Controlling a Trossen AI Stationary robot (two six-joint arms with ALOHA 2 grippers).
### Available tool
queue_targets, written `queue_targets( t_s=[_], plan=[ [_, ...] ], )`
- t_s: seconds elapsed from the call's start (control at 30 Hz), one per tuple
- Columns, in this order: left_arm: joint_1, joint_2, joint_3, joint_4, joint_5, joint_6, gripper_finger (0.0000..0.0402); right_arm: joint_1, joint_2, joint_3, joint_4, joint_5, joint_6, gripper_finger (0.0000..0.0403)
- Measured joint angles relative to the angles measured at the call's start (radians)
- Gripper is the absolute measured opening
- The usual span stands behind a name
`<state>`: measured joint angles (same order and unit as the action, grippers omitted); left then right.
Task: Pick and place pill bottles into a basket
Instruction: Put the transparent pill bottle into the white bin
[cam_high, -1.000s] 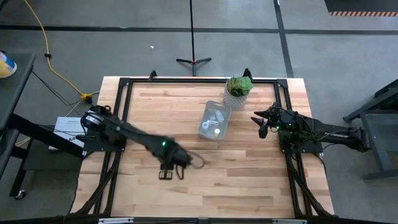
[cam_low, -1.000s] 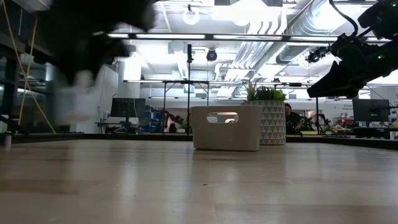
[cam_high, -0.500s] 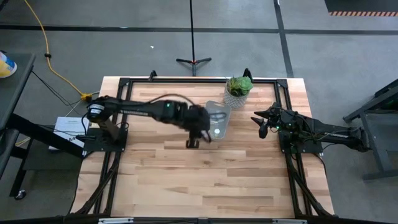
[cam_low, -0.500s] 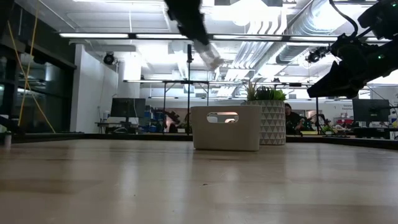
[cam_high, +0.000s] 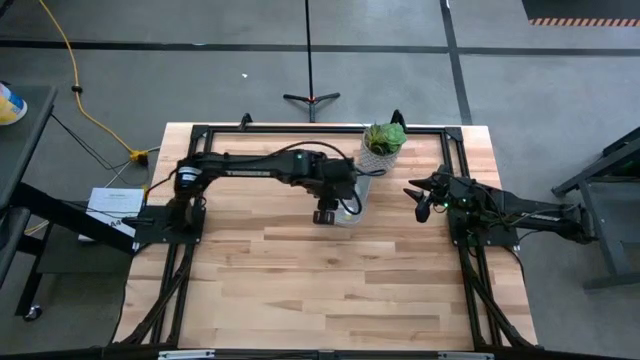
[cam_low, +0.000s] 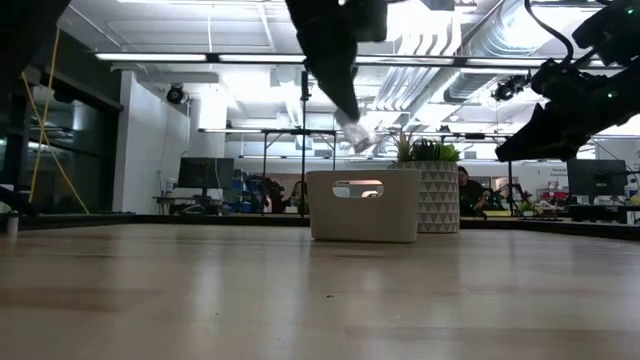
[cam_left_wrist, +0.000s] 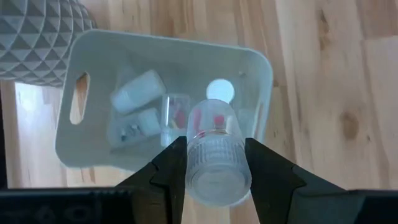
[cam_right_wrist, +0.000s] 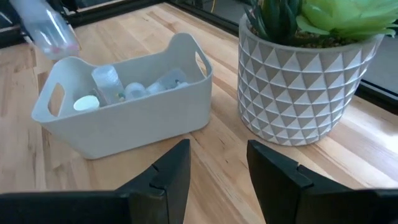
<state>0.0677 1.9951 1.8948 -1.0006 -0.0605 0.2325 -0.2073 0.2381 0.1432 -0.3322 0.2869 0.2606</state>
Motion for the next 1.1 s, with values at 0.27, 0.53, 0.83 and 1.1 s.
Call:
queue_targets(
  t_s=[0.27,0.53,0.83,1.1],
  plan=[
    [0.004,0.060,0.024,-0.058,0.008,0.008,0.0180,0.000,0.005,0.000,-0.001,0.004,0.000,0.0149],
    [0.004,0.084,0.026,-0.038,0.028,0.007,0.0175,0.000,0.004,0.000,-0.001,0.007,0.000,0.0149],
    [0.004,0.136,0.026,-0.085,0.032,0.008,0.0172,0.000,0.003,0.000,-0.002,-0.001,0.000,0.0149],
    [0.004,0.169,0.024,-0.135,0.024,0.051,0.0182,0.000,0.004,0.000,-0.001,0.002,0.000,0.0149]
  ],
)
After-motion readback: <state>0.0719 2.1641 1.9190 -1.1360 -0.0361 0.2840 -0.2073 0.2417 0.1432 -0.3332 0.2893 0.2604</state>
